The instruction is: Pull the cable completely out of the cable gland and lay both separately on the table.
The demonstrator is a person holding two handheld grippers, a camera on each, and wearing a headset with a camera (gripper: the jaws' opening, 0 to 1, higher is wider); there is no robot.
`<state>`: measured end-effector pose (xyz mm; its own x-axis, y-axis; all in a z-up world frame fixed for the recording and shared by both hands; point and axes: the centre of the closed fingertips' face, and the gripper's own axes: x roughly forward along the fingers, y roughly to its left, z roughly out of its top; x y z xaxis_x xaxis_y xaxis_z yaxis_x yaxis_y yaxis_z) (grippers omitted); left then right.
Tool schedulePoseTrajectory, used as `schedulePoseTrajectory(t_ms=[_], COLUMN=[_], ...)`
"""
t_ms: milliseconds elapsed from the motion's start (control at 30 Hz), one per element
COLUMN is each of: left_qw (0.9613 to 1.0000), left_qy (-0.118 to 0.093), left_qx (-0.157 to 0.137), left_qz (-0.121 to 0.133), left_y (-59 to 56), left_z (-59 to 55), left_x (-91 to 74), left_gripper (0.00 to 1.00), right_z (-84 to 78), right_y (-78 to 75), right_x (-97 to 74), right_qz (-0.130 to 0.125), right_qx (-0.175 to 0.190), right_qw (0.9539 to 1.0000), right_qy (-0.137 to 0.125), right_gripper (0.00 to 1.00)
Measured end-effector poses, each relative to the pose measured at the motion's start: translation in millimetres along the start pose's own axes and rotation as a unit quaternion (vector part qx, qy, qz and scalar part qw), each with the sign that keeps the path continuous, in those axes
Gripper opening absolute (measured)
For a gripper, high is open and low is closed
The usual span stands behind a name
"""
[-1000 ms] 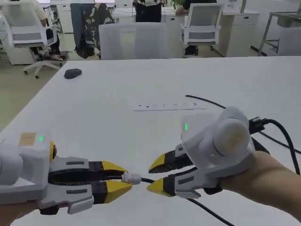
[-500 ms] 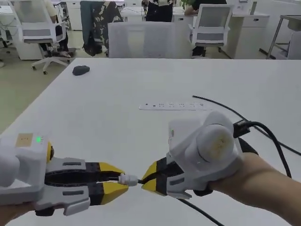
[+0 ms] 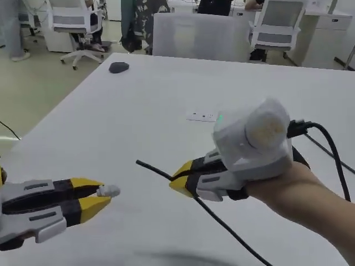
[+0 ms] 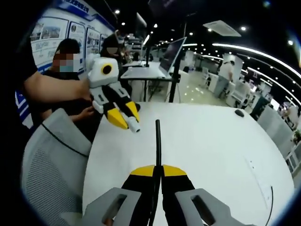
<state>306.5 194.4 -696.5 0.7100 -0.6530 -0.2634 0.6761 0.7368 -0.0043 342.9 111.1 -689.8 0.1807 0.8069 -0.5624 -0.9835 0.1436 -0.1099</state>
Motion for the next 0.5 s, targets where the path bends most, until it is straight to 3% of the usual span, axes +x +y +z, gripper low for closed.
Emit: schedulePoseTrajectory(t_ms=[67,167,233,333,433,500], left_qw=[0.9997,0.9978,0.9957,0.9939,0.9892,0.9866], left_qy=[-0.007,-0.008,0.002,0.011,0.028,0.049], left_qx=[-0.008,-0.019,-0.019,-0.028,-0.032,-0.029], left_qz=[0.023,0.063,0.09,0.106,0.14,0.153], left_y=[10.3,27.5,39.0,46.4,59.7,66.7], left_z=[-3.3,-10.3,-18.8,-30.0,-48.3,-60.3], left_x=[-4.5,-8.9,-9.6,-7.1,-4.0,-1.9], left_gripper=[0.14,0.14,0.14,0.14,0.14,0.14], right_z=[11.2,27.8,38.3,46.1,40.3,29.5], right_y=[-1.8,-8.6,-15.5,-22.8,-27.9,-38.0], right_x=[15.1,35.8,51.6,74.0,101.6,113.5], right_qz=[0.004,-0.002,-0.007,-0.013,-0.026,-0.053], right_qx=[0.035,0.052,0.083,0.109,0.142,0.176], right_qw=[0.9993,0.998,0.9948,0.9912,0.9871,0.9816], right_qy=[-0.012,-0.035,-0.057,-0.074,-0.068,-0.052], right_gripper=[0.0,0.0,0.0,0.0,0.0,0.0])
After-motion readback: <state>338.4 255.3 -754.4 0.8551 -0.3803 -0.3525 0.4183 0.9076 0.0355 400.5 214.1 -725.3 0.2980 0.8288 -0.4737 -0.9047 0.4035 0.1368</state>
